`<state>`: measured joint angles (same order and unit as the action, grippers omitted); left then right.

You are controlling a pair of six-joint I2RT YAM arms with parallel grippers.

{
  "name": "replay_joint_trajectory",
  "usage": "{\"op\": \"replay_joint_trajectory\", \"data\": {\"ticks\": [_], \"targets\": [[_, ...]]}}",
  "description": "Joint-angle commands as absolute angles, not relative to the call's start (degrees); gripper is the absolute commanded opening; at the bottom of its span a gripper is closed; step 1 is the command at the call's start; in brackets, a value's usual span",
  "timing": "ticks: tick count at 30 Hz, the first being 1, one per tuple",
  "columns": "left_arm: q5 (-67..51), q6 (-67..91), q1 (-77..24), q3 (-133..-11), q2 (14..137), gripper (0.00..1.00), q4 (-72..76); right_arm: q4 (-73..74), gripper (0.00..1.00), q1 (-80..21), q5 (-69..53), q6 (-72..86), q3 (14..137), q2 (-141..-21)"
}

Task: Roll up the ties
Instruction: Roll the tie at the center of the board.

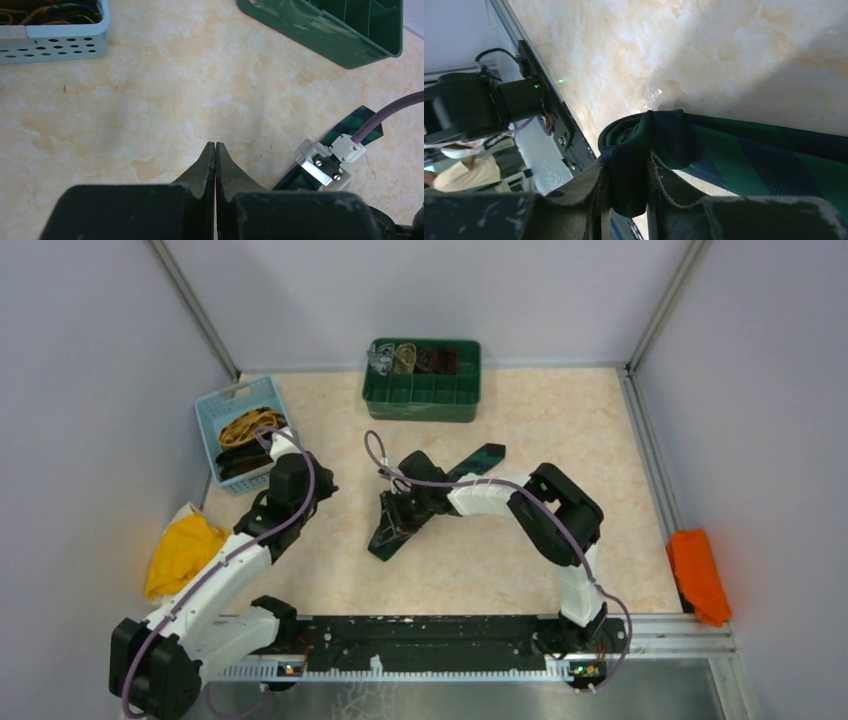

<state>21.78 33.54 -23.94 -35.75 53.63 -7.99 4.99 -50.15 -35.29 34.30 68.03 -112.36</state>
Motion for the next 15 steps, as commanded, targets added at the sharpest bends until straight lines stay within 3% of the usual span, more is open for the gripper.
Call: {"op": "replay_joint_trajectory", "data": {"ticks": [1, 15], "targets": [[17.9, 32.8, -23.6, -37.2, 56.4, 0.0, -4.4, -3.0, 0.09, -48.4, -40.6, 40.2, 65.0, -110.2], [9.8, 32.2, -23.7, -37.6, 63.6, 0.0, 1.2, -15.1, 0.09, -41.8, -43.7, 48.5, 55.6, -108.7]]}}
